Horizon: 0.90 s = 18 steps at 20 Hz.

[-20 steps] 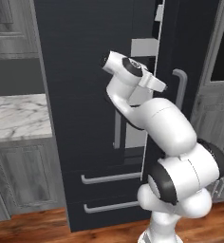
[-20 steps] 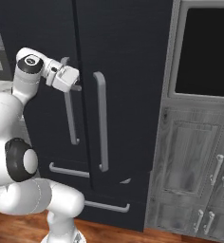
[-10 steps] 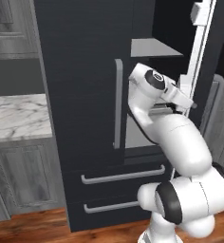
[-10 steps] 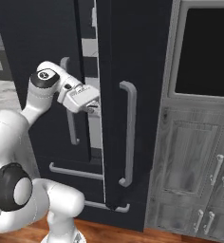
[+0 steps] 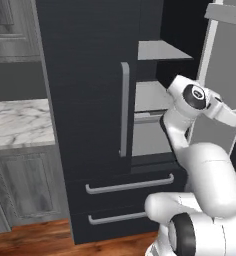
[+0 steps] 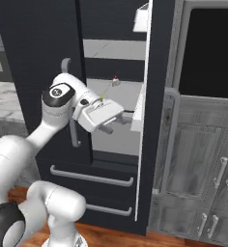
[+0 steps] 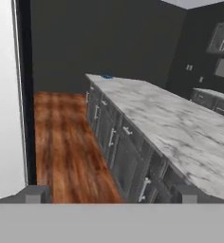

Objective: Take the lemon wedge from the fridge and place it on the plate with fish on the dining counter.

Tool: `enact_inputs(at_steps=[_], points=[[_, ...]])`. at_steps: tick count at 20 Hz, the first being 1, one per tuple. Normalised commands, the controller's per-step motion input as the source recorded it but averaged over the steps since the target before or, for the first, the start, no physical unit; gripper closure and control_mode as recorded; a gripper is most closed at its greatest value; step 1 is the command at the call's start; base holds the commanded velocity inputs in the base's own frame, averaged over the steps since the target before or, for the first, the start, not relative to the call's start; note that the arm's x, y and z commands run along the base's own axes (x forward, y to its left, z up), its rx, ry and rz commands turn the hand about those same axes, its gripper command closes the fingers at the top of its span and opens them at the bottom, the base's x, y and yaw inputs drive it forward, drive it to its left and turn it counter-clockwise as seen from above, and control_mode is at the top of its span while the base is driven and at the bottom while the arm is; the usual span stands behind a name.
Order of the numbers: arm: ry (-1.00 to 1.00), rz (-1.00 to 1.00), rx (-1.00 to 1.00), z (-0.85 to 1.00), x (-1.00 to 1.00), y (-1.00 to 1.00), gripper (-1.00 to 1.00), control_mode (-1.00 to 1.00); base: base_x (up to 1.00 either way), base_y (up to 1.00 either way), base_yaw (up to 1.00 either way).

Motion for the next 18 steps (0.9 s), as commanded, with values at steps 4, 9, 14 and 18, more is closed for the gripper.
enact_inputs(at_steps=[4, 9, 14, 18], points=[[0.04, 0.37, -0.11, -0.08, -0.37, 1.00, -1.00, -1.00, 0.00, 0.00, 0.00], [0.16, 0.65, 0.09, 0.06, 0.00, 0.85, -1.00, -1.00, 0.00, 0.00, 0.00], [0.18, 0.69, 0.37, 0.21, 0.44, 0.41, -1.00, -1.00, 0.00, 0.00, 0.00], [0.32, 0.71, 0.42, 0.15, 0.47, 0.39, -1.00, -1.00, 0.00, 0.00, 0.00]])
